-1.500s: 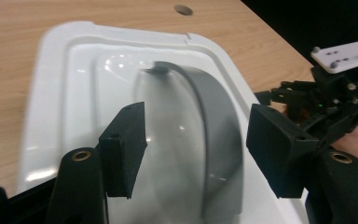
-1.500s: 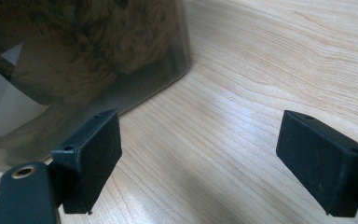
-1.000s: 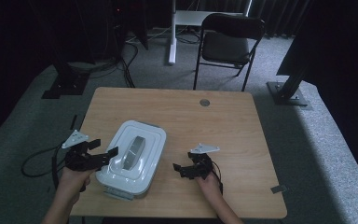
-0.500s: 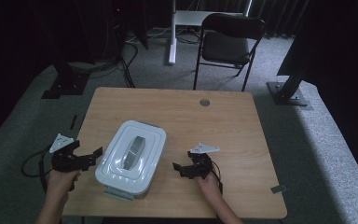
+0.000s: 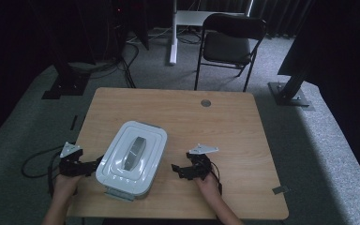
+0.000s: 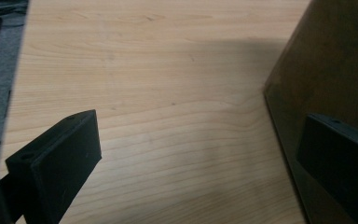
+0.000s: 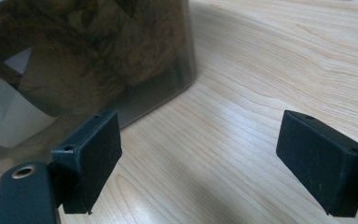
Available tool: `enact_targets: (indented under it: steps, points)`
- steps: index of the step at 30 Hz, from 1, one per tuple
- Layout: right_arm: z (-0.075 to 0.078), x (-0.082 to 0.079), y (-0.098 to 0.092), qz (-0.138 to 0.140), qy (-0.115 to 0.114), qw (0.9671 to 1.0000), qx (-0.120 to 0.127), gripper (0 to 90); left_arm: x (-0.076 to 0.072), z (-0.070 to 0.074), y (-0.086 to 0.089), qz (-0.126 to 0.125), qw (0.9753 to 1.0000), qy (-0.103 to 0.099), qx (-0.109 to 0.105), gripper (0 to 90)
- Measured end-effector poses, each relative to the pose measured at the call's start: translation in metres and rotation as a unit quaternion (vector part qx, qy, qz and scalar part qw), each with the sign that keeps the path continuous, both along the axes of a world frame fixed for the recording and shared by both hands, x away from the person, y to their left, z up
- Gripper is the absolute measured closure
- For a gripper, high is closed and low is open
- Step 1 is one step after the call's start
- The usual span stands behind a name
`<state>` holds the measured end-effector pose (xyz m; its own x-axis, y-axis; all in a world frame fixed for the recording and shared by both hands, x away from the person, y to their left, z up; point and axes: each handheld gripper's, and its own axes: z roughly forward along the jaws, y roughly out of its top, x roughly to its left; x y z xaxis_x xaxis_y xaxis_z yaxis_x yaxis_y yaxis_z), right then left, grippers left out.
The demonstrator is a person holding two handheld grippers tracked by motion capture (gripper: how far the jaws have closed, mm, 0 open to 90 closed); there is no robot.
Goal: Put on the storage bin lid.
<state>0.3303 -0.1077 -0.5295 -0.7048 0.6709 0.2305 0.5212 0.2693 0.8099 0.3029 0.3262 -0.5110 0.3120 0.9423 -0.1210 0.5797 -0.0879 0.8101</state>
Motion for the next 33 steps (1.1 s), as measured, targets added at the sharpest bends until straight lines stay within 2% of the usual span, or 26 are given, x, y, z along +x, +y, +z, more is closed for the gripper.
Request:
enact_targets:
  steps: [1,3,5,6,8,10,12,15,20,22,27,33]
  points:
    - [0.0,0.0,0.0,0.0,0.0,1.0,0.0,13.3,0.0,0.0,0.0,0.0,1.0,0.0,0.0,1.0]
    - [0.001,0.0,0.004,0.006,0.002,1.0,0.002,13.2,0.003,-0.005,-0.01,-0.027,0.9995,0.011,0.012,1.0]
    - [0.001,0.0,0.005,0.007,0.002,1.0,0.003,13.2,0.003,-0.005,-0.013,-0.034,0.9992,0.012,0.016,1.0]
    - [0.001,-0.001,0.008,0.011,0.004,0.9999,0.006,13.3,0.003,-0.006,-0.021,-0.05,0.9986,0.016,-0.001,3.4]
    - [0.001,-0.002,0.009,0.014,0.005,0.9999,0.007,13.2,0.003,-0.007,-0.025,-0.054,0.9984,0.016,-0.002,3.1]
    - [0.002,-0.004,0.011,0.019,0.004,0.9998,0.007,13.2,0.003,-0.007,-0.035,-0.069,0.9973,0.022,-0.003,3.1]
    - [0.003,-0.006,0.011,0.022,0.003,0.9997,0.009,13.2,0.003,-0.006,-0.044,-0.072,0.9972,0.018,0.01,3.1]
    - [0.005,-0.007,0.009,0.022,-0.001,0.9997,0.009,13.2,0.005,-0.006,-0.054,-0.077,0.9968,0.02,0.007,3.1]
    - [0.005,-0.008,0.003,0.012,-0.001,0.9999,0.008,13.2,0.006,-0.004,-0.069,-0.083,0.9963,0.02,0.015,3.3]
    - [0.005,-0.005,-0.008,0.003,0.005,0.9999,0.014,13.3,0.009,-0.004,-0.079,-0.089,0.9957,0.02,0.016,3.2]
    - [0.006,-0.002,-0.021,-0.01,0.004,0.9999,0.007,13.2,0.013,-0.005,-0.093,-0.094,0.9953,0.02,0.013,3.2]
    - [0.006,0.004,-0.037,-0.028,0.009,0.9995,0.01,13.3,0.015,-0.004,-0.109,-0.099,0.9948,0.023,0.013,3.3]
